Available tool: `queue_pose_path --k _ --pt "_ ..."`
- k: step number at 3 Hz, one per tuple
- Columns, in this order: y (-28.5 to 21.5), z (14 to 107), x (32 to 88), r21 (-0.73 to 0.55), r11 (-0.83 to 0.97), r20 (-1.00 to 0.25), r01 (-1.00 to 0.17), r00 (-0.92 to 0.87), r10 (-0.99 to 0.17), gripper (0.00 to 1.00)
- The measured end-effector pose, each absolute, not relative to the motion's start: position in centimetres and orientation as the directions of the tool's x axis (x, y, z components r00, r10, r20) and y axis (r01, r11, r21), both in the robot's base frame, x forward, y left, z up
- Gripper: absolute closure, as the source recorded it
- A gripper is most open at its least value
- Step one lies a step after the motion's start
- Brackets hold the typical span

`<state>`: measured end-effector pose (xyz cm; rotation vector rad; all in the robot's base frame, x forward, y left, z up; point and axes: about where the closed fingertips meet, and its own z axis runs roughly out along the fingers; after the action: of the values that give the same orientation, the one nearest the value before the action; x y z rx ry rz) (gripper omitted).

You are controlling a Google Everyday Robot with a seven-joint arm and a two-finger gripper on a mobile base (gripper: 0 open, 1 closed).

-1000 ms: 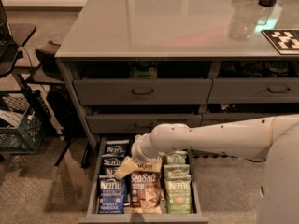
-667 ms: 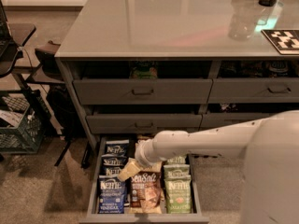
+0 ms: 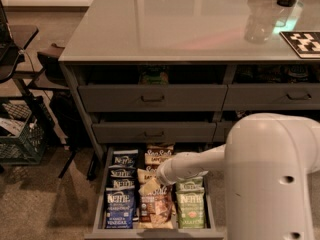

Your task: Pick brown chip bag from bottom drawer and place on counter

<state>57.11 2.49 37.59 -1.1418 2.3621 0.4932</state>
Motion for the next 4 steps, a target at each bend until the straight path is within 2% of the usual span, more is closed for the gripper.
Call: queue_pose_path --k 1,3,4 --pt "1.5 33.3 57.6 0.134 0.616 -0.533 -0.776 -0.581 -0.615 0.00" --pt "3.5 26.0 57.8 0.195 0.605 -0.535 -0.772 -0.601 -0.594 0.00" --pt "2.7 25.1 58.9 0.167 0.652 -0.542 -0.740 -0.621 -0.566 0.00"
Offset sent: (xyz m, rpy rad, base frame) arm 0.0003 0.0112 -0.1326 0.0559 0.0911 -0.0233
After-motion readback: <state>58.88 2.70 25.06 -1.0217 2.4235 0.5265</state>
